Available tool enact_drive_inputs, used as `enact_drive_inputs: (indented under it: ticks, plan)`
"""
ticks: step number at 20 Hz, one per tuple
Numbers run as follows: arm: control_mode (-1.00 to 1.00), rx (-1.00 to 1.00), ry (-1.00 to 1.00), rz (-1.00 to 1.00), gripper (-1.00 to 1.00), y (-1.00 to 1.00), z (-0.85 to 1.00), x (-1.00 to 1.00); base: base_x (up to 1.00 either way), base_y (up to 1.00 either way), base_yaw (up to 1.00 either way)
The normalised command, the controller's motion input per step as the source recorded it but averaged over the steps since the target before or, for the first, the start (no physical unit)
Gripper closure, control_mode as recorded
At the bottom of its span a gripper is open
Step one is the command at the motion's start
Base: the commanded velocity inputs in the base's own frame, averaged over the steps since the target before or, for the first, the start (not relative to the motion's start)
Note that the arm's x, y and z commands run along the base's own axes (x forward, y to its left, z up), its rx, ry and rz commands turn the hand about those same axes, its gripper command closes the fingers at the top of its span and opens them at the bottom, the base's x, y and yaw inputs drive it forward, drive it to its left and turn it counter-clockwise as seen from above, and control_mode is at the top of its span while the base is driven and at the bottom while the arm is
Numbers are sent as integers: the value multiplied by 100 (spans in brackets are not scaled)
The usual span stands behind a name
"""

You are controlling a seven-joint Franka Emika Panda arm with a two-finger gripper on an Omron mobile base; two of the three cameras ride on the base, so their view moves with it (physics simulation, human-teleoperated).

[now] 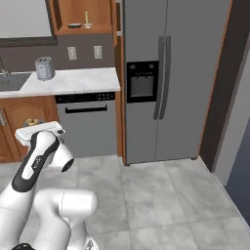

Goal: Pick the candle and candle from the dining table and place them in the open cabinet. Close the cabinet after placing the objects.

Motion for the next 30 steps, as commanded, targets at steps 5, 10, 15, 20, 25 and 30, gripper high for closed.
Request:
enact_drive_inputs:
  ticks: [5, 10, 15, 20, 25, 30]
  plan:
    - [100, 0, 0, 0, 100, 0, 0, 0, 100, 63, 0]
    - [100, 0, 0, 0, 100, 0, 0, 0, 100, 54, 0]
    - [100, 0, 0, 0, 100, 0, 0, 0, 100, 42, 0]
    - [100, 0, 0, 0, 100, 0, 0, 0, 100, 33, 0]
    - [100, 0, 0, 0, 100, 0, 0, 0, 98, 14, 0]
    - [100, 0, 0, 0, 100, 0, 0, 0, 64, 0, -6]
